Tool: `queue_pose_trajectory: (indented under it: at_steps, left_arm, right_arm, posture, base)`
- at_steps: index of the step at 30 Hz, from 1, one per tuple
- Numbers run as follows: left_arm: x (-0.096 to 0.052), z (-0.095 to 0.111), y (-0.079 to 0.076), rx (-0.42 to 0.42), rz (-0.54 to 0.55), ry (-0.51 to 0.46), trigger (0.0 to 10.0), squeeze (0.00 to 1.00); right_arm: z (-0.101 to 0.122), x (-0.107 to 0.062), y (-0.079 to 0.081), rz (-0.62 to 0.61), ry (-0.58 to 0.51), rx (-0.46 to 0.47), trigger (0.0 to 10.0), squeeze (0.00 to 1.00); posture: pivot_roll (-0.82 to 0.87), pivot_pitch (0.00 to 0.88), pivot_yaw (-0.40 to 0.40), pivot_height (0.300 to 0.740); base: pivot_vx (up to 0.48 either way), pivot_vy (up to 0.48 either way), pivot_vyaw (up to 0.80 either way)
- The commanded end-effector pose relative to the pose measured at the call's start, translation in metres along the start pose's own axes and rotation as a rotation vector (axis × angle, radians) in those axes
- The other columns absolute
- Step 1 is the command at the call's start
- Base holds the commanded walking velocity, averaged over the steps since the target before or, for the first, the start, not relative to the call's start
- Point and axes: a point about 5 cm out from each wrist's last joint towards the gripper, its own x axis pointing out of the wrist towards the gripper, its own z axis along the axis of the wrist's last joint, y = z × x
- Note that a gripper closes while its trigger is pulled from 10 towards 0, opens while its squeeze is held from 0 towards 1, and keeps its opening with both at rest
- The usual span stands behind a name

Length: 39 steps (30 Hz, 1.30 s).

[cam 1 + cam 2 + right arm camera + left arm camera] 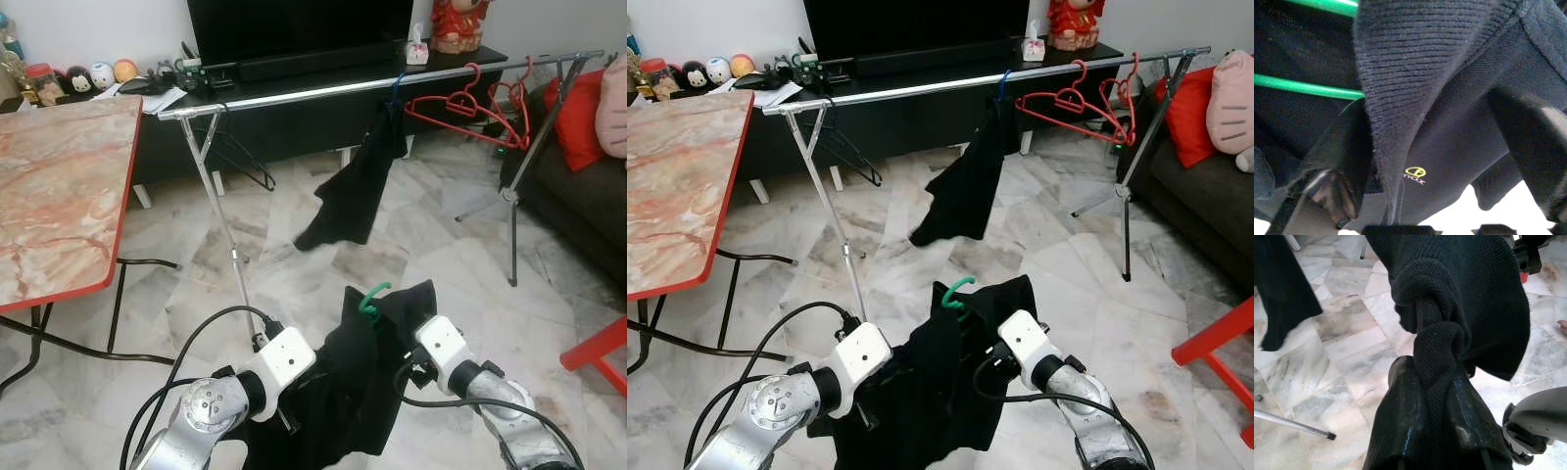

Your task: Hang hanger

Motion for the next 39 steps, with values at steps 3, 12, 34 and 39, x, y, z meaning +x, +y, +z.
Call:
queue_pose_trajectory:
  at_steps: [3, 12, 34, 39]
  left_arm:
    - [-0.001, 0.013, 0.002, 0.025, -0.003, -0.042, 10.0, 0.00]
    - [-0.002, 0.011, 0.003, 0.022, 0.006, -0.035, 10.0, 0.00]
    - [-0.003, 0.010, 0.011, 0.009, 0.073, -0.032, 10.0, 0.00]
    - [-0.004, 0.011, 0.014, 0.010, 0.089, -0.032, 10.0, 0.00]
  right_arm:
    - [0.000, 0.000, -0.005, -0.016, -0.005, 0.005, 0.0, 0.00]
    - [0.001, 0.000, -0.004, -0.016, -0.011, -0.003, 0.0, 0.00]
    - [-0.001, -0.003, -0.007, -0.034, 0.000, -0.024, 0.0, 0.00]
    - [0.000, -0.001, -0.008, -0.038, 0.002, -0.029, 0.0, 0.00]
  posture:
    - [-0.12, 0.000, 0.037, 0.740]
    - [-0.12, 0.000, 0.038, 0.740]
    - [-0.11, 0.000, 0.029, 0.740]
    - [-0.11, 0.000, 0.027, 0.740]
  base:
    - [0.000, 0.000, 0.00]
    - [0.000, 0.000, 0.00]
    - [0.000, 0.000, 0.00]
    - [0.000, 0.000, 0.00]
